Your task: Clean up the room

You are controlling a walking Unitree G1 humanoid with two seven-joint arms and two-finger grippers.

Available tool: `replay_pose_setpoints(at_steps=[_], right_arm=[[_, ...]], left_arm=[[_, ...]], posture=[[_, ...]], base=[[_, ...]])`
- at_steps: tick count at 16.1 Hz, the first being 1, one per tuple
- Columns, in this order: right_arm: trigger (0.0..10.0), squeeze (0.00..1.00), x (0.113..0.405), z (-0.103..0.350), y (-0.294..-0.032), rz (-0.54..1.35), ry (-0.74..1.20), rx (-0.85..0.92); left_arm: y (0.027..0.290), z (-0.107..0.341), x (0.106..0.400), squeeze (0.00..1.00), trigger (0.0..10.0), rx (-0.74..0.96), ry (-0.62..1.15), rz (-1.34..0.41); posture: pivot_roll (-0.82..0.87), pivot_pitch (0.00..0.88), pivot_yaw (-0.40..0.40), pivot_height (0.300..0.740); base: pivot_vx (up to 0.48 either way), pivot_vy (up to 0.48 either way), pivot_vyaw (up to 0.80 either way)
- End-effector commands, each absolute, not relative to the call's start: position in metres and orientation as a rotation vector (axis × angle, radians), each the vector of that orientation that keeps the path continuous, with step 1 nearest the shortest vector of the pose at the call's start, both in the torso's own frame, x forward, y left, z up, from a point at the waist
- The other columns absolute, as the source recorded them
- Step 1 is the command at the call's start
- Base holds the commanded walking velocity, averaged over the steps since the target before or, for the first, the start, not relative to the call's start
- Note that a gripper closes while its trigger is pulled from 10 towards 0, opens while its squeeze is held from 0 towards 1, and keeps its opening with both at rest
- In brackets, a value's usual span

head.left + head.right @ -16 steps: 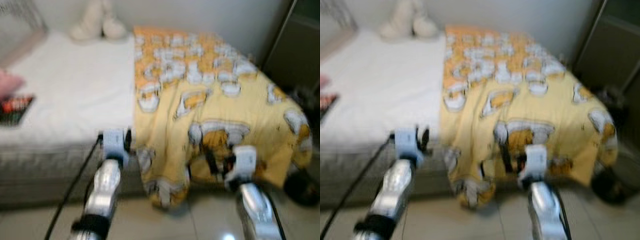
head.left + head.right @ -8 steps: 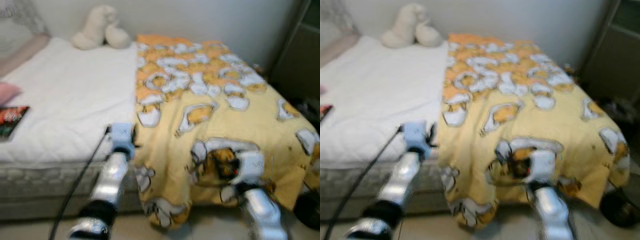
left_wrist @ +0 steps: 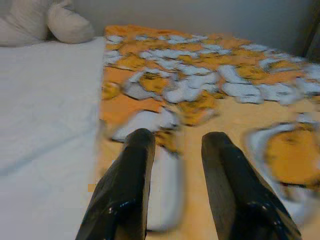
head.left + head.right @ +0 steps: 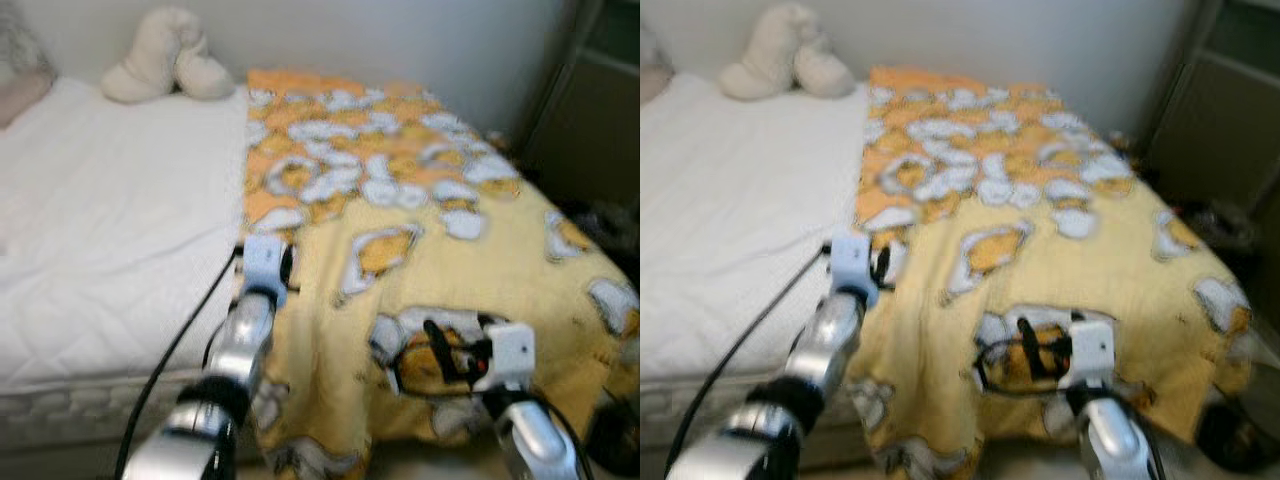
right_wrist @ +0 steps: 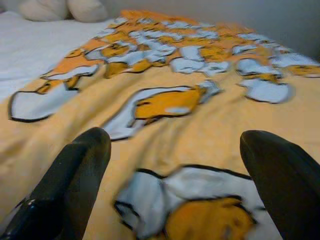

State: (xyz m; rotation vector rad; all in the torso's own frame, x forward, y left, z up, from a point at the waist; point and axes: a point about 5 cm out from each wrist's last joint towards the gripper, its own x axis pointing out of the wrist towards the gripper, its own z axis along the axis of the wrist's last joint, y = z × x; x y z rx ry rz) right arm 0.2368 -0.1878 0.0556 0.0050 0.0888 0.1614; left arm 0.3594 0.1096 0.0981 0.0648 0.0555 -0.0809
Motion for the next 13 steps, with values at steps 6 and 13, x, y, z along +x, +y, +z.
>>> replay_pose_setpoints(at_steps=[6,13], right_arm=[[10.0,0.0,0.175,0.062,-0.193,0.257,0.215,-0.043],[10.0,0.0,0.116,0.064,-0.192,0.254,0.382,-0.014]], left_arm=[[0.09,0.096,0.37,0.0,10.0,0.214,0.188,-0.088],[0.127,0.089,0.369,0.0,10.0,0.367,0.232,0.123]], posture=[[-0.17,0.251,-0.104,0.74],[-0.21,0.365,-0.141,0.74]], base=[[0.08,0.0,0.0],[0.0,0.0,0.0]])
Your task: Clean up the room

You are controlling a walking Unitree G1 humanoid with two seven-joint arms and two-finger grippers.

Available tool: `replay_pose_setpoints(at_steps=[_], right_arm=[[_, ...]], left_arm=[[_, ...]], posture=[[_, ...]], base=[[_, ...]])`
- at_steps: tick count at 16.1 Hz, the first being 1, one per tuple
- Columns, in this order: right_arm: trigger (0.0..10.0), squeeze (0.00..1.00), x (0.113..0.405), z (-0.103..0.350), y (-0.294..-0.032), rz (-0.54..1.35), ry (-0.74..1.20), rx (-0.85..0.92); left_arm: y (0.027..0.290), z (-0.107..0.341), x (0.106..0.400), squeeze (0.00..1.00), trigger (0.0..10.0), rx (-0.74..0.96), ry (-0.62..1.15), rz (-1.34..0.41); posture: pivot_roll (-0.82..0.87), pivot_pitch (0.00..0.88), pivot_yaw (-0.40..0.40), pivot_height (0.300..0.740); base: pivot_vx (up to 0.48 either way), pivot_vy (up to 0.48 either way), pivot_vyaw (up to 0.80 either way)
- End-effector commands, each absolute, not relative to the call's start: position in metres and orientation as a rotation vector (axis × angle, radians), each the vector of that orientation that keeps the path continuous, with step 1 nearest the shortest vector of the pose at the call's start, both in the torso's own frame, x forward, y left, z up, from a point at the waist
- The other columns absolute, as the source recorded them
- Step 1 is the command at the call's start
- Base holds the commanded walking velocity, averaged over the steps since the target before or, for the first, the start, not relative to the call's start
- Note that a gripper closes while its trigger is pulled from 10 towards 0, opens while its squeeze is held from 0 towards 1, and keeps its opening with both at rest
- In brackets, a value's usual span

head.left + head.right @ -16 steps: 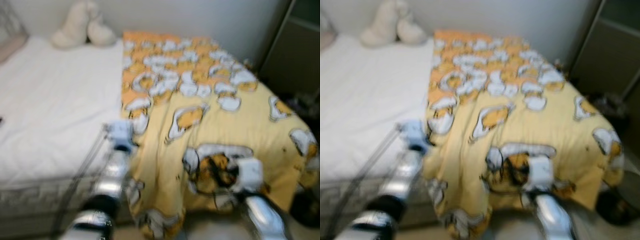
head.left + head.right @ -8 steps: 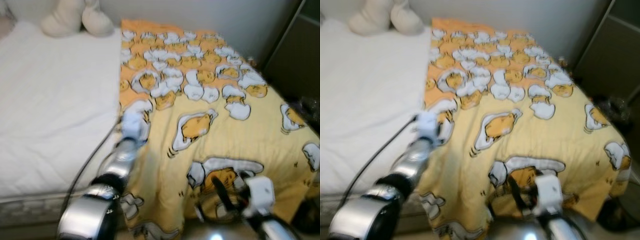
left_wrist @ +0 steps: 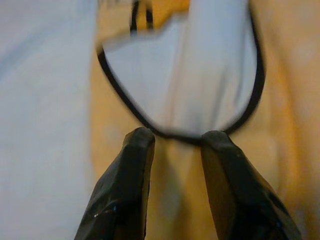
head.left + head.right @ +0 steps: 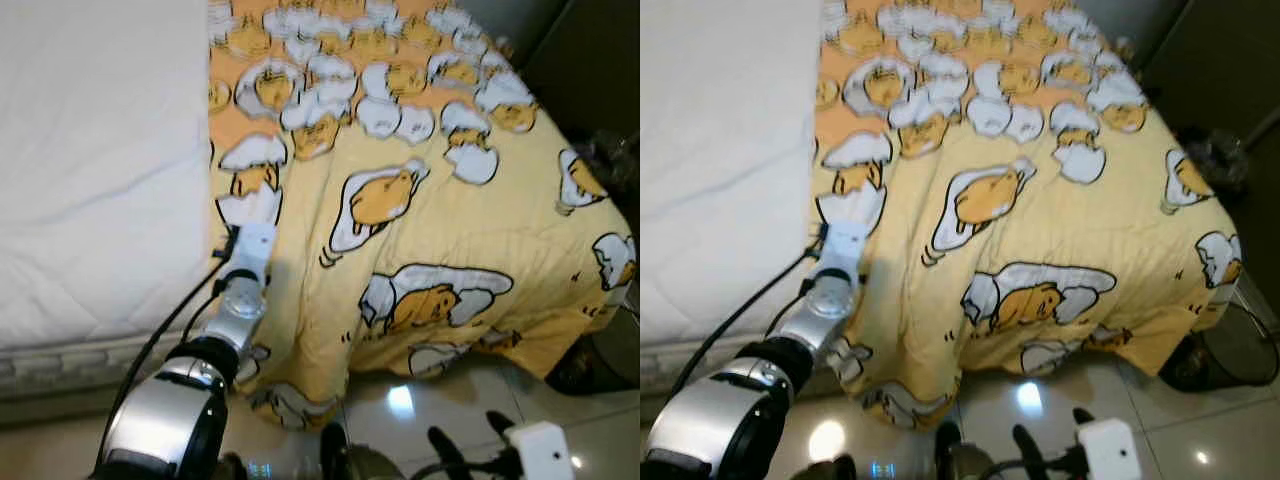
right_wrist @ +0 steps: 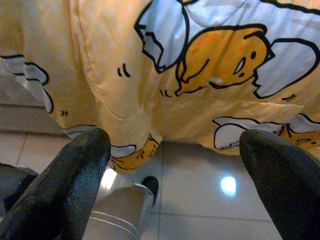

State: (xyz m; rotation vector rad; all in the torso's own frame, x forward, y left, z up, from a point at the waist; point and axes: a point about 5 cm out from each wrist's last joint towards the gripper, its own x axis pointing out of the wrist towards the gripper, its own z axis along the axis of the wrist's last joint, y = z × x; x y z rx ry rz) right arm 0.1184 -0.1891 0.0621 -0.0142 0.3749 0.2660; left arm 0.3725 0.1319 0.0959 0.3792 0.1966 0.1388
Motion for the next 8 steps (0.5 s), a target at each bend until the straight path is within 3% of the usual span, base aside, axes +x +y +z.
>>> replay_pose_setpoints(at_steps=[1,5,8], right_arm=[[10.0,0.0,0.115,0.064,-0.196,0.259,0.404,-0.025],[10.0,0.0,0.116,0.068,-0.193,0.293,0.419,-0.034],[10.0,0.0,0.118,0.067,-0.191,0.312,0.43,-0.035]], left_arm=[[0.128,0.078,0.364,0.0,10.0,0.388,0.288,0.106],[0.155,0.072,0.36,0.0,10.0,0.563,0.322,0.204],[0.195,0.079,0.359,0.0,10.0,0.835,0.3,0.284]], posture=[[-0.22,0.377,-0.162,0.74],[-0.21,0.369,-0.181,0.74],[-0.19,0.368,-0.184,0.74]], base=[[0.0,0.0,0.0],[0.0,0.0,0.0],[0.0,0.0,0.0]])
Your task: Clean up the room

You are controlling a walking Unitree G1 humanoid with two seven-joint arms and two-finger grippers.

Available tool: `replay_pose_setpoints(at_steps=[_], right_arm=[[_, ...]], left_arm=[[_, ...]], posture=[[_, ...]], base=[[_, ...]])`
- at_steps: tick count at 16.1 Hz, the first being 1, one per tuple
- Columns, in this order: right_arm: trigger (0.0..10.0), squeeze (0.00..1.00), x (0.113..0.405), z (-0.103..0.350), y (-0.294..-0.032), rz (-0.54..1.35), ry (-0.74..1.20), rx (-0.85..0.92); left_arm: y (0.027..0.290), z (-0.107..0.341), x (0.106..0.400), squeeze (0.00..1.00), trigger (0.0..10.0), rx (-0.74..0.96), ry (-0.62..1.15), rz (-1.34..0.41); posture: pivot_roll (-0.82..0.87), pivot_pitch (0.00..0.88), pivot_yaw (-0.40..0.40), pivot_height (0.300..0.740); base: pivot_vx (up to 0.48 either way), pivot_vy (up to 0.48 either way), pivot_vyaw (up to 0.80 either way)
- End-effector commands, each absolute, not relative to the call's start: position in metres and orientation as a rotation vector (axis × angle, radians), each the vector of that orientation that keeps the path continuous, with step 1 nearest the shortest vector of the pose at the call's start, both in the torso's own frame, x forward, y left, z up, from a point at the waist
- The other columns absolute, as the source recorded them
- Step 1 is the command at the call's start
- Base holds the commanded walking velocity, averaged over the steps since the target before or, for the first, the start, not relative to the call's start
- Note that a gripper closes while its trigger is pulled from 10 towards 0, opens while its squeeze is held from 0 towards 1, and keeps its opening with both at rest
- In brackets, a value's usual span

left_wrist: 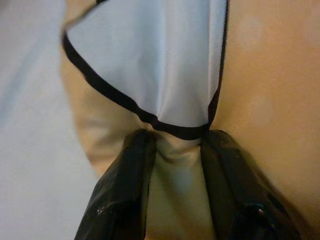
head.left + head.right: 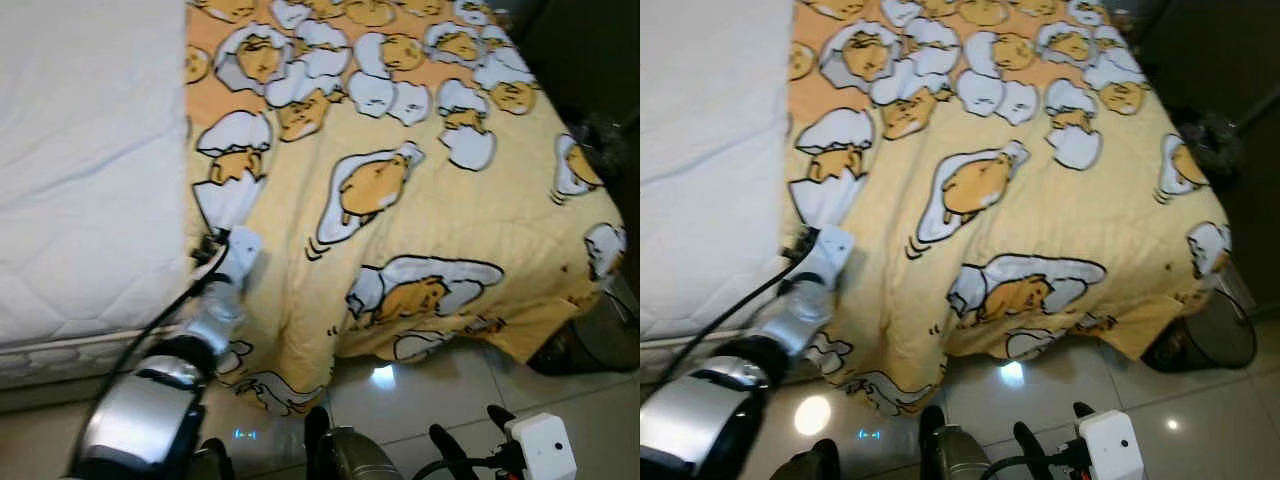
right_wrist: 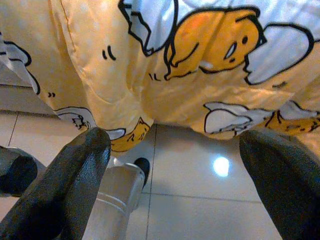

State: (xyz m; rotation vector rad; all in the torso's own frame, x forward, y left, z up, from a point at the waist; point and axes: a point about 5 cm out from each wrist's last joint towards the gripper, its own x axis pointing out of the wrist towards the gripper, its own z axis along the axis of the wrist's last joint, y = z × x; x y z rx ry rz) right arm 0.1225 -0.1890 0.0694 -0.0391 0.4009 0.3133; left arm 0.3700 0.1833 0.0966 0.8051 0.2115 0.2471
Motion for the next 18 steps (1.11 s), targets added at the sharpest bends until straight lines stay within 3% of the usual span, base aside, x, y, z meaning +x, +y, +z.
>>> replay_pose_setpoints(at_steps=[1,3,7,12,14,15,17,18], right_arm=[[10.0,0.0,0.119,0.067,-0.19,0.316,0.431,-0.034],[10.0,0.0,0.12,0.067,-0.19,0.321,0.43,-0.039],[10.0,0.0,0.123,0.065,-0.188,0.322,0.431,-0.034],[10.0,0.0,0.13,0.056,-0.184,0.336,0.434,-0.032],[10.0,0.0,0.142,0.056,-0.184,0.316,0.396,-0.024],[10.0,0.0,0.154,0.052,-0.184,0.296,0.374,-0.014],[10.0,0.0,0.164,0.049,-0.183,0.286,0.359,-0.001],[10.0,0.0,0.177,0.046,-0.181,0.278,0.336,0.011]], left_arm=[[0.206,0.082,0.358,0.0,10.0,0.896,0.296,0.3],[0.242,0.091,0.354,0.0,10.0,0.991,0.3,0.377],[0.3,0.086,0.329,0.0,10.0,0.942,0.432,0.561],[0.307,0.06,0.307,0.0,10.0,0.849,0.518,0.557],[0.325,0.06,0.295,0.0,10.0,0.868,0.518,0.591],[0.346,0.082,0.296,0.0,10.0,0.914,0.452,0.66],[0.355,0.103,0.303,0.0,10.0,0.952,0.37,0.694],[0.352,0.127,0.316,0.0,10.0,0.913,0.236,0.694]], posture=[[-0.19,0.366,-0.184,0.74],[-0.19,0.364,-0.18,0.74],[-0.17,0.345,-0.172,0.74],[-0.14,0.282,-0.137,0.74],[-0.12,0.234,-0.114,0.74],[-0.08,0.17,-0.088,0.74],[-0.05,0.144,-0.078,0.74],[0.01,0.082,-0.056,0.74]], base=[[0.0,0.0,0.0],[0.0,0.0,0.0],[0.0,0.0,0.0],[0.0,0.0,0.0],[0.0,0.0,0.0],[0.0,0.0,0.0],[0.0,0.0,0.0],[0.0,0.0,0.0]])
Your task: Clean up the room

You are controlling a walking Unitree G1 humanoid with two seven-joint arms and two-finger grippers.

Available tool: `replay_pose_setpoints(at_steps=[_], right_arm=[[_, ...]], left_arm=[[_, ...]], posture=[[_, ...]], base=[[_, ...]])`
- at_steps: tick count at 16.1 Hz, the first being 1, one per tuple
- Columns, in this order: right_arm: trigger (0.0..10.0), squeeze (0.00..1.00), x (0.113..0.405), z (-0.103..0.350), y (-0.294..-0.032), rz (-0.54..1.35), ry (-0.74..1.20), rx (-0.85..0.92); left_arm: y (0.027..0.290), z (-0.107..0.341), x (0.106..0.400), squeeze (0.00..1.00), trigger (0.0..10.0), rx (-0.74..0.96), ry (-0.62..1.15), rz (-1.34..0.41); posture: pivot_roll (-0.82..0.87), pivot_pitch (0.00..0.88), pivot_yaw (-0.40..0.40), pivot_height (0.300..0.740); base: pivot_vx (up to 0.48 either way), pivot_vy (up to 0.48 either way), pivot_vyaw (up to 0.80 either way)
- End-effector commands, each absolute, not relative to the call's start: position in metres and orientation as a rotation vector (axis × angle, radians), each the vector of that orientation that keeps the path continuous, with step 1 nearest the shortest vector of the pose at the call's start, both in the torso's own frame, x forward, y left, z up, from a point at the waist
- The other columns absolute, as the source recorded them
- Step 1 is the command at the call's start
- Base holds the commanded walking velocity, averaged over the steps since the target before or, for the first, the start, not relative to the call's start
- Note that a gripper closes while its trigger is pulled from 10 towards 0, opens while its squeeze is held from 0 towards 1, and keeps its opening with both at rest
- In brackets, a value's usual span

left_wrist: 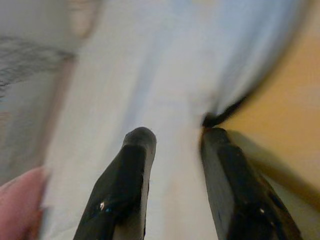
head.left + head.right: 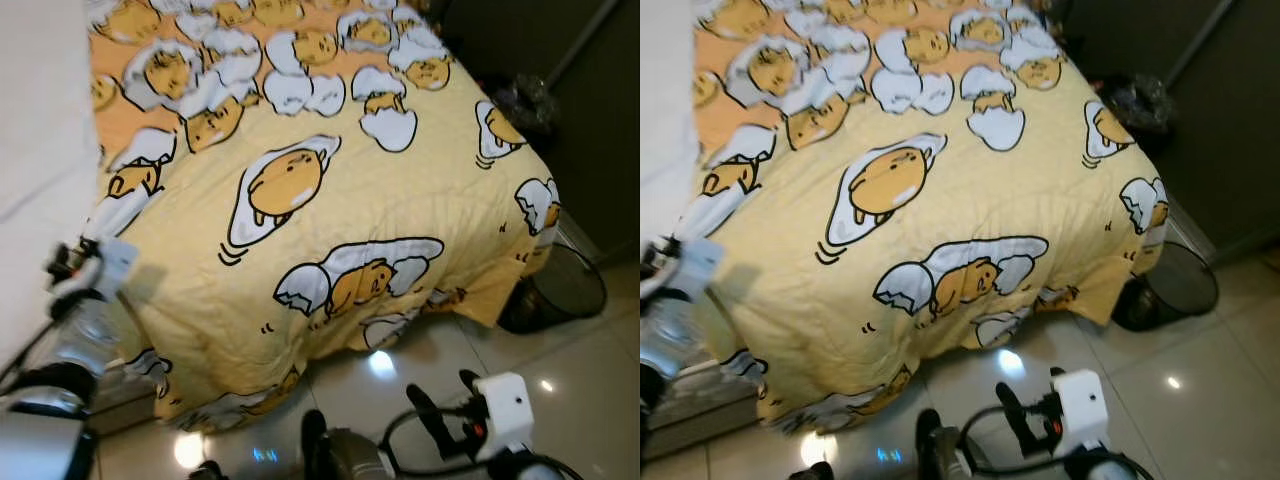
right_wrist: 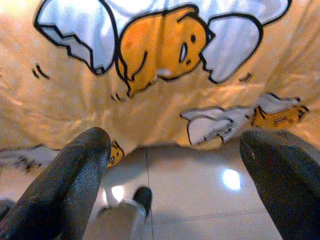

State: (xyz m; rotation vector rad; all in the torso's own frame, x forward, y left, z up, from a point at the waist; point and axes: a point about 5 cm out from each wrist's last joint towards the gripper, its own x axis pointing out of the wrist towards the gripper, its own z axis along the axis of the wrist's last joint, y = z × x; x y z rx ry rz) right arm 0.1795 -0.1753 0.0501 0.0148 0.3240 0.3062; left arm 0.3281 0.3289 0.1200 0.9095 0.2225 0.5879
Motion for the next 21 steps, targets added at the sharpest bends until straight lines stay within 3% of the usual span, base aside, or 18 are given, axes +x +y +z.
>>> replay_pose_setpoints(at_steps=[1,5,7,9,12,17,21], right_arm=[[10.0,0.0,0.193,0.045,-0.179,0.263,0.306,0.031],[10.0,0.0,0.238,0.057,-0.174,0.221,0.192,0.065],[10.0,0.0,0.259,0.063,-0.171,0.206,0.144,0.079],[10.0,0.0,0.269,0.074,-0.175,0.168,0.081,0.089],[10.0,0.0,0.272,0.07,-0.179,0.153,0.075,0.09],[10.0,0.0,0.291,0.069,-0.167,0.18,0.076,0.073],[10.0,0.0,0.287,0.071,-0.164,0.169,0.023,0.037]], left_arm=[[0.336,0.138,0.33,0.0,10.0,0.762,0.122,0.636],[0.258,0.103,0.342,0.0,10.0,0.404,0.083,0.342],[0.191,0.077,0.334,0.0,10.0,0.146,0.101,0.117],[0.177,0.079,0.322,0.0,10.0,0.052,0.051,0.113],[0.178,0.074,0.301,0.0,10.0,0.054,0.039,0.129],[0.182,0.095,0.33,0.0,10.0,0.119,0.027,0.113],[0.164,0.115,0.333,0.0,10.0,0.098,-0.09,-0.005]], posture=[[0.04,0.051,-0.044,0.74],[0.09,0.0,-0.005,0.74],[0.11,0.0,0.002,0.74],[0.13,0.0,-0.01,0.74],[0.15,0.0,-0.023,0.74],[0.16,0.0,-0.034,0.74],[0.14,0.0,-0.022,0.74]], base=[[0.0,0.0,0.0],[0.0,0.0,0.0],[0.0,0.0,0.0],[0.0,0.0,0.0],[0.0,-0.097,0.46],[0.0,-0.15,0.38],[0.447,0.0,0.0]])
